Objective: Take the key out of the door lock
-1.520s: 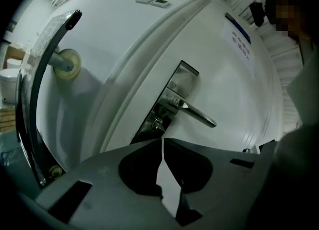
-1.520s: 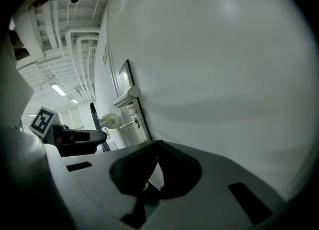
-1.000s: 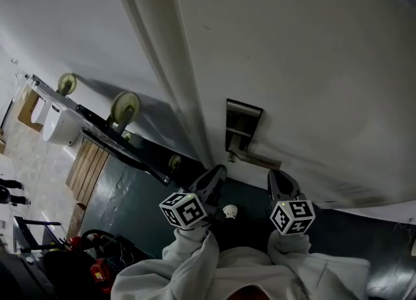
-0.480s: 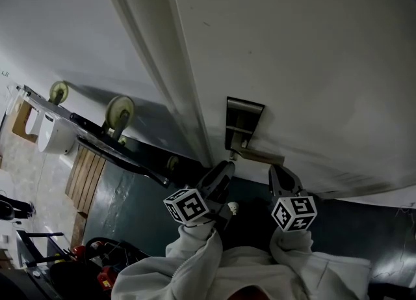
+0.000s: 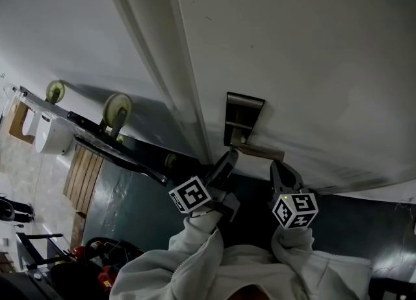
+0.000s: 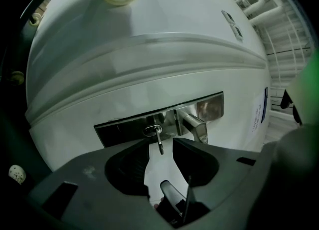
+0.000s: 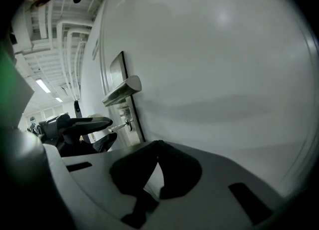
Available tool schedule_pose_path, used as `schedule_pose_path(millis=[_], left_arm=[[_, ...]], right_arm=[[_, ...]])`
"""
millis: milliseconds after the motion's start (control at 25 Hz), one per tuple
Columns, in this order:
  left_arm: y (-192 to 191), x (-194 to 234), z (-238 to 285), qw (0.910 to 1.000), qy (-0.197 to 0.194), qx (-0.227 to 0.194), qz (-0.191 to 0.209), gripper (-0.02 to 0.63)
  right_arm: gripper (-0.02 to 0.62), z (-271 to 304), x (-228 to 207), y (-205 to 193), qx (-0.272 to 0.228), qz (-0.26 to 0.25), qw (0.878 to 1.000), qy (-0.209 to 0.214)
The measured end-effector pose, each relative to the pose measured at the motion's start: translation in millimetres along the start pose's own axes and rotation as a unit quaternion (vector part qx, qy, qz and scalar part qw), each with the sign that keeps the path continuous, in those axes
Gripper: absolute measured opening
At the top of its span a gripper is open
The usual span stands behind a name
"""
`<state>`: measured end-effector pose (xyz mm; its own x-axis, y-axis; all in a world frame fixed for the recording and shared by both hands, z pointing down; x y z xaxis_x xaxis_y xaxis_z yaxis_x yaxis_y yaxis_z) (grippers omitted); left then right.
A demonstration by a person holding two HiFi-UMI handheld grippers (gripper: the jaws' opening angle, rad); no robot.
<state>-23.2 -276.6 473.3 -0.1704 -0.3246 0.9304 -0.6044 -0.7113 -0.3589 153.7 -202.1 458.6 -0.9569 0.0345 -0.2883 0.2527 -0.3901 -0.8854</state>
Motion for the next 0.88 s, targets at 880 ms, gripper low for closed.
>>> schedule_pose_path(millis=[880], left_arm=[[0.2,4.2,8.3,0.9973,0.003,-0.023,-0.07,0.029]], right_arm=[[0.052,-1.3,3.4,-4.9,0.005,0.008,1.0,0.007]])
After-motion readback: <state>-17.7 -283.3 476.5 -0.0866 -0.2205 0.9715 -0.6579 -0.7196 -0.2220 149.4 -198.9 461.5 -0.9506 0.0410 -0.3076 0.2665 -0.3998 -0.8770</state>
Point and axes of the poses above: the fingertips, and each gripper's own axes: z forward along the fingers, x to its left, y out of its top, the point moved 6 cm from there along -z, backward along the fingers, and after that the axes turned 6 degrees about z, right-handed, at the moved point
